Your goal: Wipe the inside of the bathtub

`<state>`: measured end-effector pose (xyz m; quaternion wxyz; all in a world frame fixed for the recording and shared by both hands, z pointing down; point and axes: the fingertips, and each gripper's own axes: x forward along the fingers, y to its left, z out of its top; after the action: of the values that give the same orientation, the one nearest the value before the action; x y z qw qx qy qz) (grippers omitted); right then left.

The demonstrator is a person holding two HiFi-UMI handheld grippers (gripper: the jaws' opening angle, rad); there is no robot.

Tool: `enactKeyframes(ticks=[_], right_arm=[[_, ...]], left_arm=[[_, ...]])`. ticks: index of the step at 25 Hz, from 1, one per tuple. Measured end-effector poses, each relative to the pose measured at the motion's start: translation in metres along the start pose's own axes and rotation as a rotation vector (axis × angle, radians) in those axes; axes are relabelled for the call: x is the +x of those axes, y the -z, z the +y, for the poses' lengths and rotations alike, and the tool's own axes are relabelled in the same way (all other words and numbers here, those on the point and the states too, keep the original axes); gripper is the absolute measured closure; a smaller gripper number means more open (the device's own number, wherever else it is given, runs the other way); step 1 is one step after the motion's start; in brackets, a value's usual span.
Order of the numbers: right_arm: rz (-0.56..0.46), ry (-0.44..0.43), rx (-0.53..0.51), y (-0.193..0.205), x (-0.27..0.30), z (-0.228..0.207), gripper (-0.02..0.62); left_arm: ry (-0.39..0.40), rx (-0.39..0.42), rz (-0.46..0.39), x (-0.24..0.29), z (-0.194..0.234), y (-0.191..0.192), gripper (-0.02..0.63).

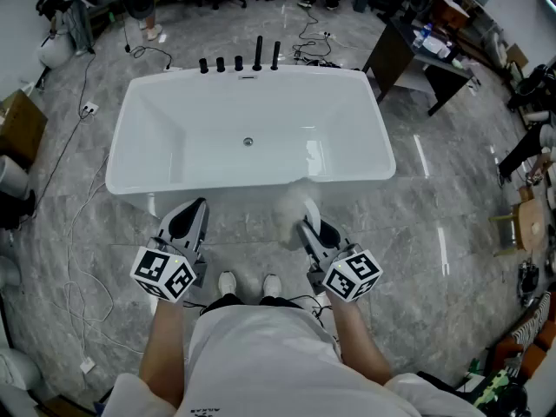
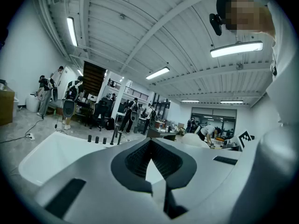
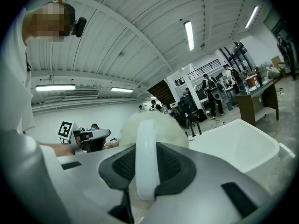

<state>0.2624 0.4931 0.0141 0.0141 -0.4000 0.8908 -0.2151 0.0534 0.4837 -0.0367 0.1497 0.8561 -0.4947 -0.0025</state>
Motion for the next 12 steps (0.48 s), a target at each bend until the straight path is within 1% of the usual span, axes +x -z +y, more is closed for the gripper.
enactKeyframes(ticks=[5, 12], right_arm=[[0.001, 0.009, 0.001, 0.0029, 0.0006, -0.0006, 0.503], [-0.001, 0.009, 0.007, 0.005, 0.0028, -0.0032, 0.503]], left_arm=[[0.016, 0.013, 0.019, 0.0026, -0.0009, 0.0041, 0.601], [0.008, 0.031, 0.03, 0.009, -0.0015, 0.0076, 0.601]])
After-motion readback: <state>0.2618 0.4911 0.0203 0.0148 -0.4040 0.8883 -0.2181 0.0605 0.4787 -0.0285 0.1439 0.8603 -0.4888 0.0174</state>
